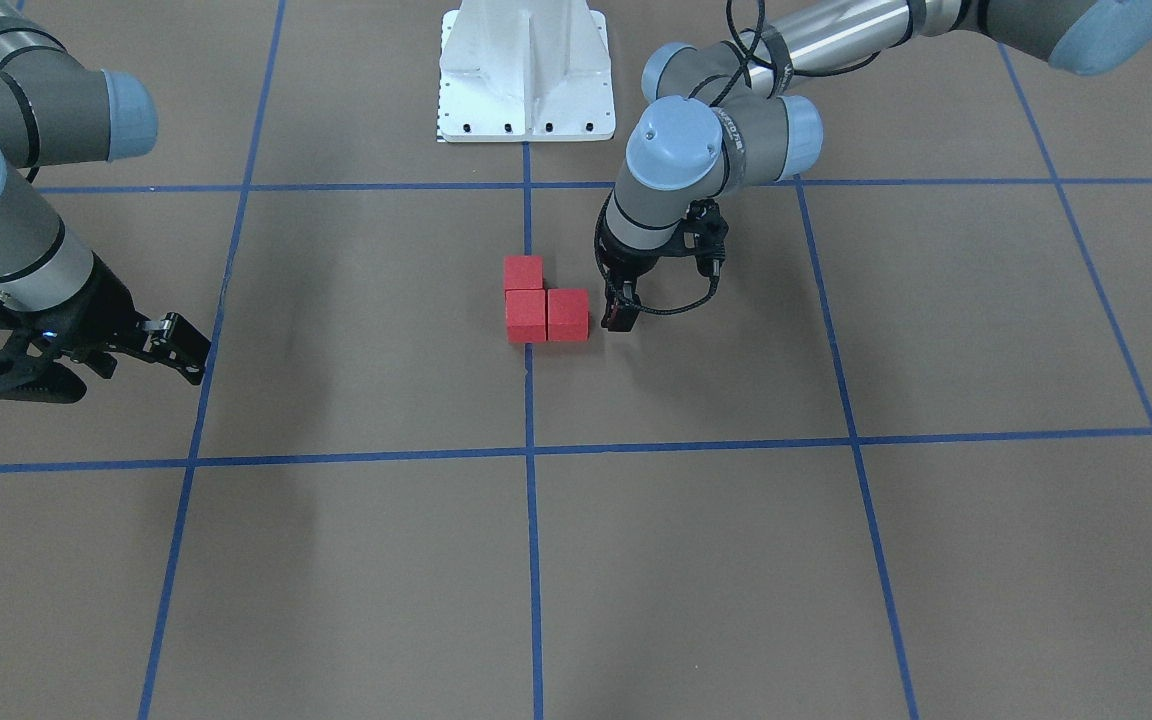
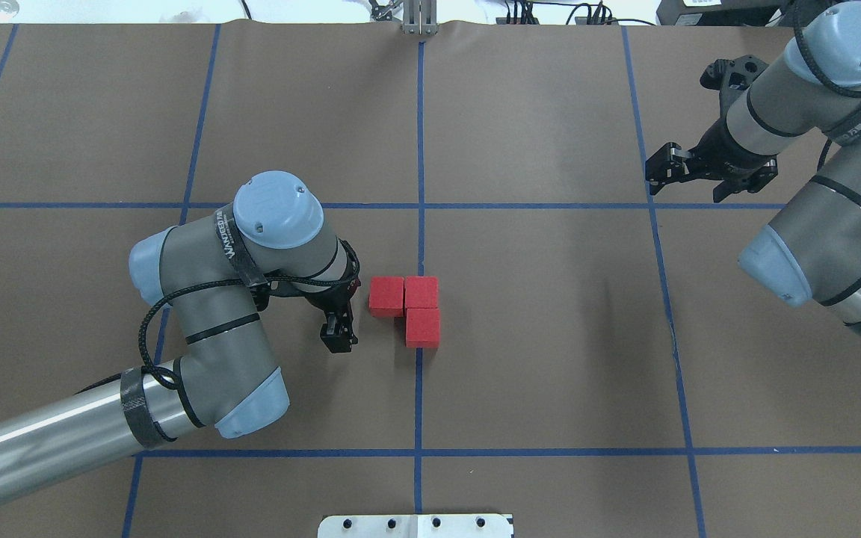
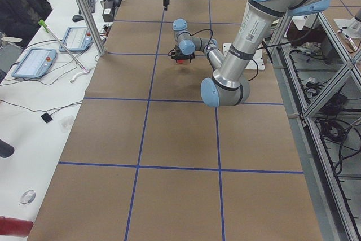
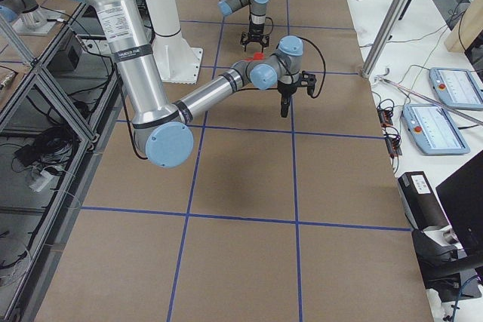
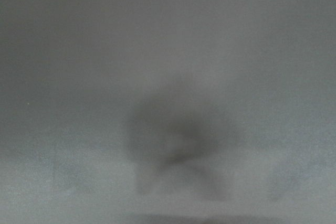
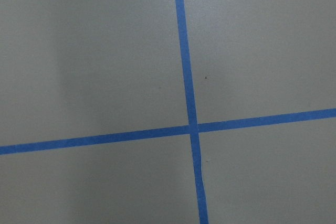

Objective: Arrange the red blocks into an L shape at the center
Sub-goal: 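Open the left gripper and raise it away from the cubes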

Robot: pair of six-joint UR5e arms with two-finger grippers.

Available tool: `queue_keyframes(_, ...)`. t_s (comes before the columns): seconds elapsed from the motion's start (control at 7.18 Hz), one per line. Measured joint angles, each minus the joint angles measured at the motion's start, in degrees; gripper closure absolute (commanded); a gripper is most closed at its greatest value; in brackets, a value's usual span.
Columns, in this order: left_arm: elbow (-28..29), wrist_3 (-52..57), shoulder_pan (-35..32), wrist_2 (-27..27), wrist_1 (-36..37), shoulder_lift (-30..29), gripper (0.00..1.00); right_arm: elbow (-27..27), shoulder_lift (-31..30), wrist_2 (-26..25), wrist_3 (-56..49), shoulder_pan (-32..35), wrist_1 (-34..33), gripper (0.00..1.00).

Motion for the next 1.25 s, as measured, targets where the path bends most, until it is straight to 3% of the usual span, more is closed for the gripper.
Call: queue_keyframes(1.25, 0.33, -0.09, 2.56, -0.14, 0.25, -0.76, 0.00, -0.04, 0.03, -0.01, -0.18, 0.19, 0.01, 0.01)
